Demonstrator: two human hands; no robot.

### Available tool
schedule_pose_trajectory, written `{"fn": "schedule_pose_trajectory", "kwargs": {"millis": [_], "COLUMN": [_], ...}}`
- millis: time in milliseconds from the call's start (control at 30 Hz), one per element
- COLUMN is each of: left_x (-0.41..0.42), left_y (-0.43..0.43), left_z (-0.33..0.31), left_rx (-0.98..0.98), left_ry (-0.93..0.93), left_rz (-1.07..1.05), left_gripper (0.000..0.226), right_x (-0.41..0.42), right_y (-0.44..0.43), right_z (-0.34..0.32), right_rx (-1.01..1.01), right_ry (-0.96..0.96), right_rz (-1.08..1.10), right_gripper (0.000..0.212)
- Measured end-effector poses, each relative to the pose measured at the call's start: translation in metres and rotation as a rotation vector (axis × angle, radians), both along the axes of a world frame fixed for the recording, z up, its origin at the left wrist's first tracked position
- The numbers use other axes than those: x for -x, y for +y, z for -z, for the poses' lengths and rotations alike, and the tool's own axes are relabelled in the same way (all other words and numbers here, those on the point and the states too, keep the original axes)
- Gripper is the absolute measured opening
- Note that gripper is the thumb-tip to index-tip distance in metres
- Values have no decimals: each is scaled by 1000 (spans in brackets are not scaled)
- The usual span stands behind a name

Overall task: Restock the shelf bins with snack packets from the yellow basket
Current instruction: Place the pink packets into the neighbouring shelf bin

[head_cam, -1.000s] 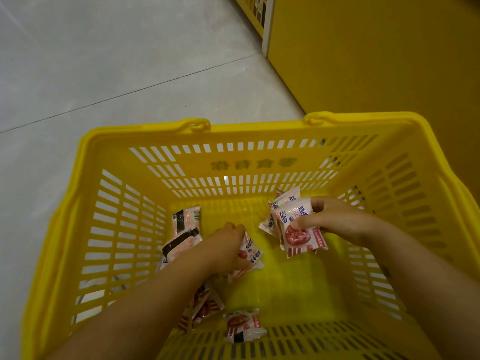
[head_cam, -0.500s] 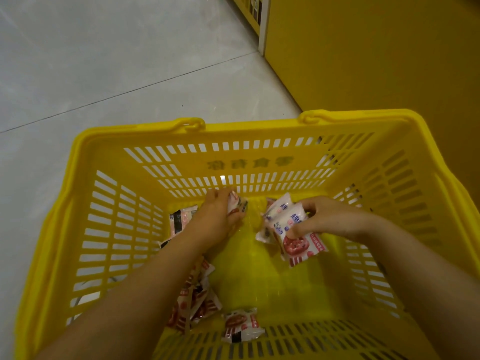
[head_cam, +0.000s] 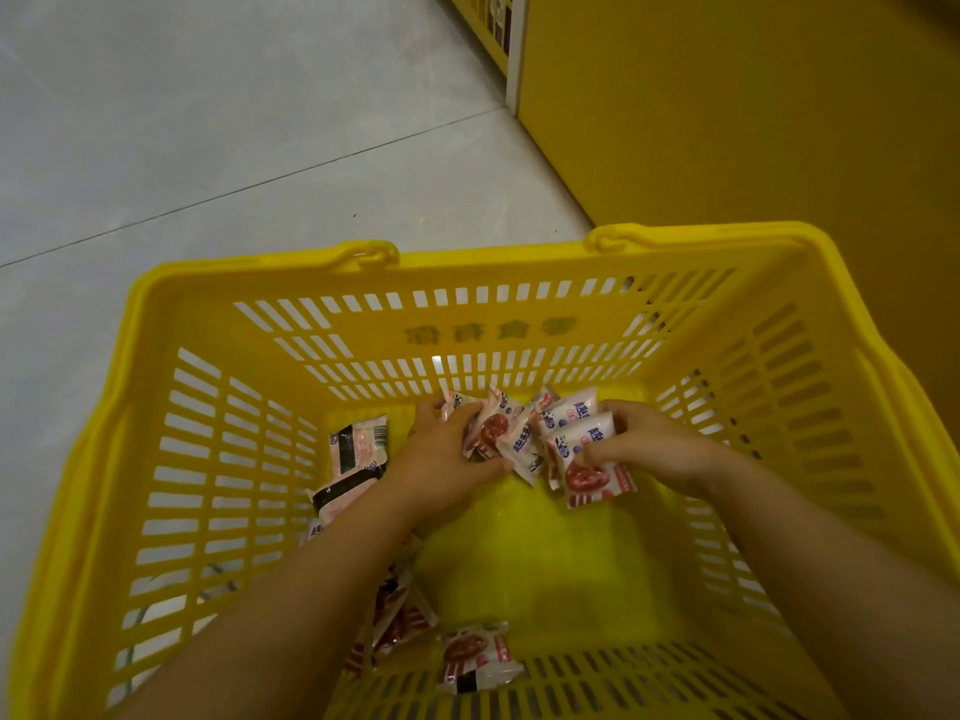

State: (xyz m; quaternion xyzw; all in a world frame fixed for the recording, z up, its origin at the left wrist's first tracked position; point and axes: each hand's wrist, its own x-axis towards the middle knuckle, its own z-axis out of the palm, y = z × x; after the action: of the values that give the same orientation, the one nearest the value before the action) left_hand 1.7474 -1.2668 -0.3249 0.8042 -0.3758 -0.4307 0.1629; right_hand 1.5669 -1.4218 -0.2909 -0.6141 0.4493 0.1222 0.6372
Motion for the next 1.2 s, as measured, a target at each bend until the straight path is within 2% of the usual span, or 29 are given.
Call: {"fn": "schedule_pose_trajectory", "kwargs": {"millis": [100, 200, 367, 567, 633, 767, 833, 900, 967, 1067, 1200], "left_x": [13, 28, 37, 32, 27, 7, -1, -3, 0, 12, 33], "left_y": [-8, -19, -30, -23, -18, 2, 11, 15, 17, 20, 22], "left_z": [-1, 0, 2, -1, -4, -16, -25, -33, -34, -20, 5], "left_rx": [-83, -37, 22, 113, 120, 175, 194, 225, 273, 284, 112], "left_ry": [-218, -360, -347, -288, -327, -525, -622, -697, -775, -732, -674], "left_rz": [18, -49, -49, -28, -6, 89, 180, 288, 377, 484, 656], "left_gripper": [89, 77, 52, 29, 29, 36, 39, 39, 43, 59, 70], "right_x": [0, -2, 1, 2, 2, 3, 2, 2, 5, 12, 15], "right_y": [0, 5, 7, 0, -5, -8, -2, 9, 17, 27, 38], "right_z": [0, 1, 2, -15, -23, -28, -24, -13, -1, 15, 24], "right_rx": [68, 65, 19, 104, 179, 409, 589, 852, 1024, 1138, 1160], "right_ry": [8, -9, -2, -19, -27, -6, 111, 339, 464, 433, 340], "right_rz": [2, -36, -39, -66, -69, -61, -238, -548, -712, -775, -777], "right_gripper": [35, 33, 38, 33, 34, 37, 38, 49, 53, 61, 51]}}
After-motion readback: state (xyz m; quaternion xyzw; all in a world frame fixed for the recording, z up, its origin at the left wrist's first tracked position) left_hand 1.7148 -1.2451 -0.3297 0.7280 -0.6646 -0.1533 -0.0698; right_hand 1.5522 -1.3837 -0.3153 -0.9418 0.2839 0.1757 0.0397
